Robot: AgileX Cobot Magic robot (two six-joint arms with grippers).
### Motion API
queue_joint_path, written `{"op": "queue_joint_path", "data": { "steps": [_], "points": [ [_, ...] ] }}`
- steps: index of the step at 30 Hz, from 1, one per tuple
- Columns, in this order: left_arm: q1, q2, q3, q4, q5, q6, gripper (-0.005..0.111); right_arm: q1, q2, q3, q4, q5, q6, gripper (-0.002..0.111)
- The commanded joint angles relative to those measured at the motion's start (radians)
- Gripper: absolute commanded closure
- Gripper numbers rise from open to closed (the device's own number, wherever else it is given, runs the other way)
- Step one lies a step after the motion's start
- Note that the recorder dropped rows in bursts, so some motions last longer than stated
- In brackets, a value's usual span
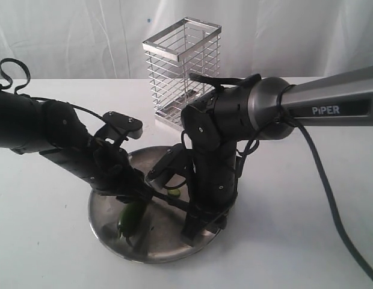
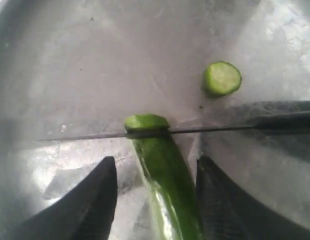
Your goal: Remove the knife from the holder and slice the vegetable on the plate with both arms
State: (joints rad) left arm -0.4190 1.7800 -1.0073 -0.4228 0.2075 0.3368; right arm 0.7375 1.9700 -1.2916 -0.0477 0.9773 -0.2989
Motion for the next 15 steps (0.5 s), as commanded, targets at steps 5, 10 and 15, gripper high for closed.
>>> {"op": "queue_joint_path", "data": {
  "steps": [5, 10, 15],
  "points": [
    [0.000, 0.006, -0.026, -0.040, -0.041, -0.086, 0.053, 0.003, -0.002, -0.004, 0.009, 0.005, -0.019, 0.108],
    [0.005, 0.006, -0.083, -0.040, 0.027, -0.090, 0.053, 0.003, -0.002, -0.004, 0.009, 0.005, -0.021, 0.108],
    [0.060, 0.006, -0.123, -0.040, 0.107, -0.090, 0.053, 0.003, -0.002, -0.004, 0.013, 0.005, -0.035, 0.108]
  ]
}}
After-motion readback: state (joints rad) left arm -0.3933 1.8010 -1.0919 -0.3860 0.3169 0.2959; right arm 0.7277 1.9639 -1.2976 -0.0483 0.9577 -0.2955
